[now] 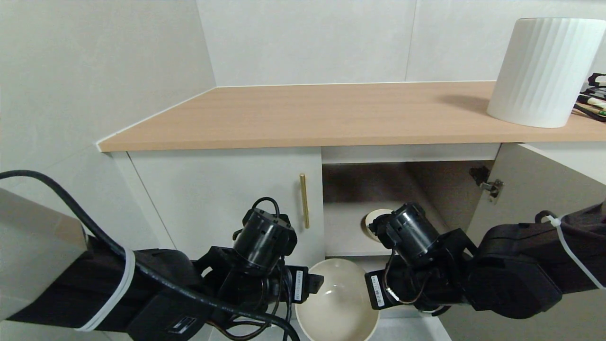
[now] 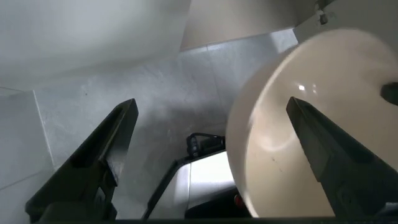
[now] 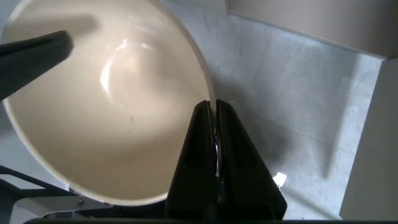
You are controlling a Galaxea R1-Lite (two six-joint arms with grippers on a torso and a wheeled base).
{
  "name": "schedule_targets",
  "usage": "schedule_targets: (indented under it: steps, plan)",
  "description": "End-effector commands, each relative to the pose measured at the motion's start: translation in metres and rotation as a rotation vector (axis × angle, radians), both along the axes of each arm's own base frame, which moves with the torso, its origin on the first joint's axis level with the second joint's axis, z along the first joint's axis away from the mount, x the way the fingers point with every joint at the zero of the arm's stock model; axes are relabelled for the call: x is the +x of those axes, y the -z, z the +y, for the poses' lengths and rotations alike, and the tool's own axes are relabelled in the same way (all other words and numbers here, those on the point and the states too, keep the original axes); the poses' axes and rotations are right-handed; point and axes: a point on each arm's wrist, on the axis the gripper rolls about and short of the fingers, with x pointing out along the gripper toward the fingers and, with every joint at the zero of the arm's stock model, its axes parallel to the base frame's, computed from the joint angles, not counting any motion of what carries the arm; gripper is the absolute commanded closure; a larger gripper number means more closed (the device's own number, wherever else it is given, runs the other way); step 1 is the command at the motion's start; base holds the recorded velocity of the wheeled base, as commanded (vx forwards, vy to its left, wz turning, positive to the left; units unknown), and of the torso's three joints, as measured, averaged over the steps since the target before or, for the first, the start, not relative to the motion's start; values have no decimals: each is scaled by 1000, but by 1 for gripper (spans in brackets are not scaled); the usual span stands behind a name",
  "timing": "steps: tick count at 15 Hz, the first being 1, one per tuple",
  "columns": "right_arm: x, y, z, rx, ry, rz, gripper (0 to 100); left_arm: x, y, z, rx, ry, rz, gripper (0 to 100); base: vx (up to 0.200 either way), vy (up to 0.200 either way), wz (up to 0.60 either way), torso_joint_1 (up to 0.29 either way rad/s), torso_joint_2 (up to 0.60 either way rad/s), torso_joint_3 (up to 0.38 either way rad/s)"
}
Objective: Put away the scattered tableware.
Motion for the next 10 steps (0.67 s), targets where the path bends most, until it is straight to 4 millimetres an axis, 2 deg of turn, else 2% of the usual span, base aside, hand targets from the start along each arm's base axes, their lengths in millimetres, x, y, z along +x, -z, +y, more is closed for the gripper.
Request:
schedule_targets:
  steps: [1, 5, 8, 10]
  plan:
    - [7, 4, -3, -5, 22, 7, 100, 0, -8, 2, -22, -8, -20, 0, 0, 0, 0, 0, 0, 0]
    - [37, 20, -21, -37, 178, -27, 100, 1, -29, 11, -92, -30, -93, 0, 0, 0, 0, 0, 0, 0]
    - [63, 30, -34, 59, 323, -57, 100, 0, -34, 14, -111, -37, -117, 0, 0, 0, 0, 0, 0, 0]
    - [86, 38, -50, 114, 445, -113, 100, 0, -34, 14, -111, -37, -117, 0, 0, 0, 0, 0, 0, 0]
